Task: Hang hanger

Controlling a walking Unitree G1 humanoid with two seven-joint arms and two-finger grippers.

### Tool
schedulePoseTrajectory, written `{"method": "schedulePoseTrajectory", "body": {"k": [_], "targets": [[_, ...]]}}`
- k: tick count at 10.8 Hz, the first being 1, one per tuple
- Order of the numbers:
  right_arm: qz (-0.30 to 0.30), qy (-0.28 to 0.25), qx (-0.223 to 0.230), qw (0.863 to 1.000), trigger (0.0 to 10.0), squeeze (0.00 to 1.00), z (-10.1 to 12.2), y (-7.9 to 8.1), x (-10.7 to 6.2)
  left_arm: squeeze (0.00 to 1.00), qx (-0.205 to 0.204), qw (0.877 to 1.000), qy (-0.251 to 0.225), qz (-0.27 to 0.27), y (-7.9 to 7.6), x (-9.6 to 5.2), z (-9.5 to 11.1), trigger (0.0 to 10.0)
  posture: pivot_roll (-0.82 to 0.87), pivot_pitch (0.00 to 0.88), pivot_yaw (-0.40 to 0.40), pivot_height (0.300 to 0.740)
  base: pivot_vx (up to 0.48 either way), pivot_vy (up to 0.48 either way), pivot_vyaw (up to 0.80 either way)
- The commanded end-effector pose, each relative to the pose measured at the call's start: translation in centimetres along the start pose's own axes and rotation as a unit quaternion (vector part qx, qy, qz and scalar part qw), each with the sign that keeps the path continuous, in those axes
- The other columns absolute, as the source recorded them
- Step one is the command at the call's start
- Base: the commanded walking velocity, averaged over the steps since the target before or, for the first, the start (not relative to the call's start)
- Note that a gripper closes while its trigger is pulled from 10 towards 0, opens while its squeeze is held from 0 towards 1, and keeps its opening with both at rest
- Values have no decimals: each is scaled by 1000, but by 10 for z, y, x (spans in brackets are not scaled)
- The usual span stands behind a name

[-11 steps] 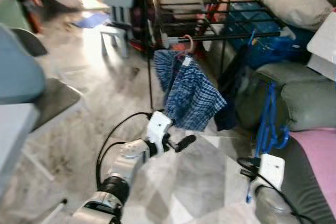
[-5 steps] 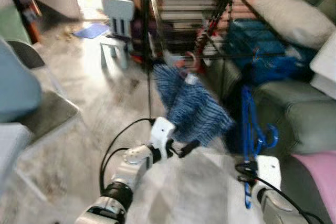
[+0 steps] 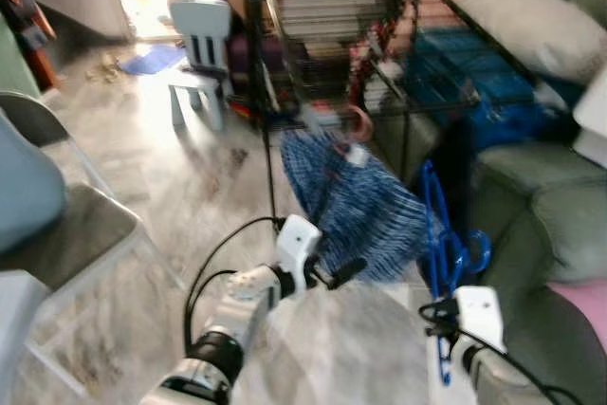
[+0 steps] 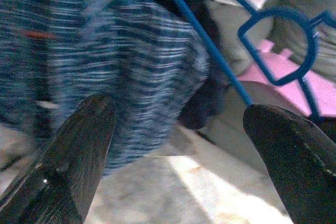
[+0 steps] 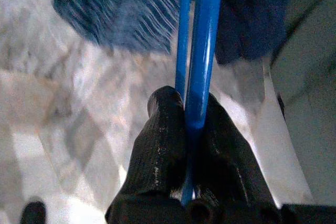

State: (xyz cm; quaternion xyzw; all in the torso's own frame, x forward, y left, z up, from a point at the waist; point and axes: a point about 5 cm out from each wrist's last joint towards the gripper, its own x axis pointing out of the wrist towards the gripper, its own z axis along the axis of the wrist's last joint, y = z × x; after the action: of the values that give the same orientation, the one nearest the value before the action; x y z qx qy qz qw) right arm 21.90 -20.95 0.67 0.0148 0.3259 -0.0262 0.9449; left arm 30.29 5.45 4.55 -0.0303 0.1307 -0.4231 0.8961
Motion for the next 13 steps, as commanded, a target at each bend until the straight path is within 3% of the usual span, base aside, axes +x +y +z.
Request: {"method": "schedulePoseTrajectory", "body": {"k": [1, 3, 4, 6, 7, 8, 10, 11, 13], "targets": [[12, -9, 1, 1000, 10000, 0, 6, 6, 1, 0, 6, 1000, 1, 2, 3, -2, 1, 10000, 27, 0, -46, 740, 442, 0, 0], [70, 10, 7, 998, 10000, 0, 3, 20, -4, 0, 4, 1000, 4, 2, 2, -1, 0, 10000, 25, 0, -48, 740, 437, 0, 0], [82, 5, -13, 997, 10000, 0, 5, 22, -7, 0, 3, 1000, 1, 3, 1, -1, 1, 10000, 27, 0, -51, 740, 0, 0, 0], [7, -22, -32, 999, 10000, 0, 16, -10, -10, 0, 4, 1000, 3, 5, 2, -2, 0, 10000, 25, 0, -52, 740, 0, 0, 0], [2, -22, -36, 999, 10000, 0, 18, -15, -12, 0, 5, 1000, 3, 5, 2, -2, 0, 10000, 23, 0, -52, 740, 0, 0, 0], [-13, -23, -61, 998, 10000, 0, 23, -31, -18, 0, 6, 1000, 6, 5, 2, -2, -1, 10000, 18, 0, -52, 740, 0, 0, 0], [3, 1, -67, 998, 10000, 0, 16, -39, -24, 0, 7, 1000, 8, 4, 1, -2, -2, 10000, 16, 0, -53, 740, 0, 0, 0], [32, 15, -64, 997, 10000, 0, 10, -37, -27, 0, 8, 1000, 8, 5, 1, -2, -2, 10000, 16, 0, -53, 740, 0, 0, 0], [119, 25, -51, 991, 10000, 0, 7, -8, -30, 0, 10, 1000, 9, 7, 2, -2, -1, 10000, 20, 0, -57, 740, 0, 0, 0]]}}
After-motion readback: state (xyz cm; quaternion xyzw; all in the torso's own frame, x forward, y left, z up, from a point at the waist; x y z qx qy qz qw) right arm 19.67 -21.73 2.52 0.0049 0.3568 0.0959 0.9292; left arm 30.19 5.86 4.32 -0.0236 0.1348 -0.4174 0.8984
